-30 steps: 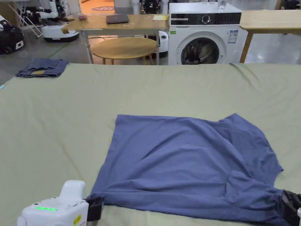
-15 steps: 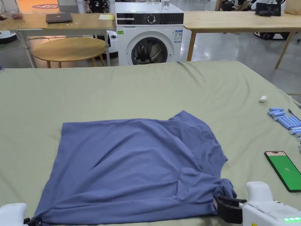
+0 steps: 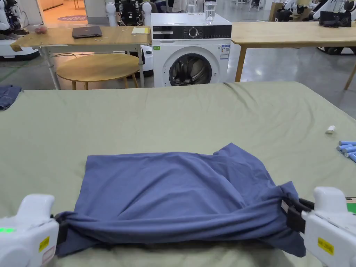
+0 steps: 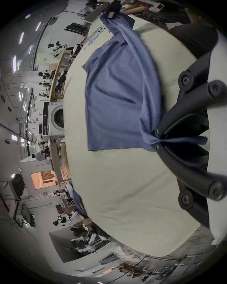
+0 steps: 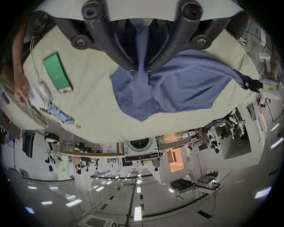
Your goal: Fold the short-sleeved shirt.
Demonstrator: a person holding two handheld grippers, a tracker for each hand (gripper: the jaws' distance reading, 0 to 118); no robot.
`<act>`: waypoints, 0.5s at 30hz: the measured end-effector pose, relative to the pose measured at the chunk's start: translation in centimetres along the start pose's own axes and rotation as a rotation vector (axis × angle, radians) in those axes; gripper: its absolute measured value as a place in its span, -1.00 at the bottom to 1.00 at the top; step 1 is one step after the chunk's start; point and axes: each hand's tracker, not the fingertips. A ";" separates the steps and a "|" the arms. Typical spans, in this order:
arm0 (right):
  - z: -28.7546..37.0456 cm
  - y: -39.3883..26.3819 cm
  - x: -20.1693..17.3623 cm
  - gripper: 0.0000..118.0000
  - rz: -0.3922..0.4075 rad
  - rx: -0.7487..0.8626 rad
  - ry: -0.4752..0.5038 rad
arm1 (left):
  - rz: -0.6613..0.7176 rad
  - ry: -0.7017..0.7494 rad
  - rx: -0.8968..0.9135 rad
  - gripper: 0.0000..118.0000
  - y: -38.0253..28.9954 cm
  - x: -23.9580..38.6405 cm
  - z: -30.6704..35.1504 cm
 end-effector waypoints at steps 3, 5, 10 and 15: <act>-4.2 1.8 -0.3 -0.96 0.051 -0.016 -0.071 | -0.045 0.005 -0.040 -1.00 3.5 0.9 -4.1; -7.2 2.3 -0.7 -0.96 0.067 -0.050 -0.093 | -0.027 0.006 -0.086 -1.00 5.0 0.9 -7.3; -12.6 1.4 0.0 -0.96 0.120 -0.140 -0.154 | 0.103 0.017 -0.170 -1.00 5.1 -0.3 -12.0; -10.4 1.0 0.4 0.67 0.085 -0.157 -0.116 | 0.111 0.000 -0.061 0.42 3.6 0.1 -8.1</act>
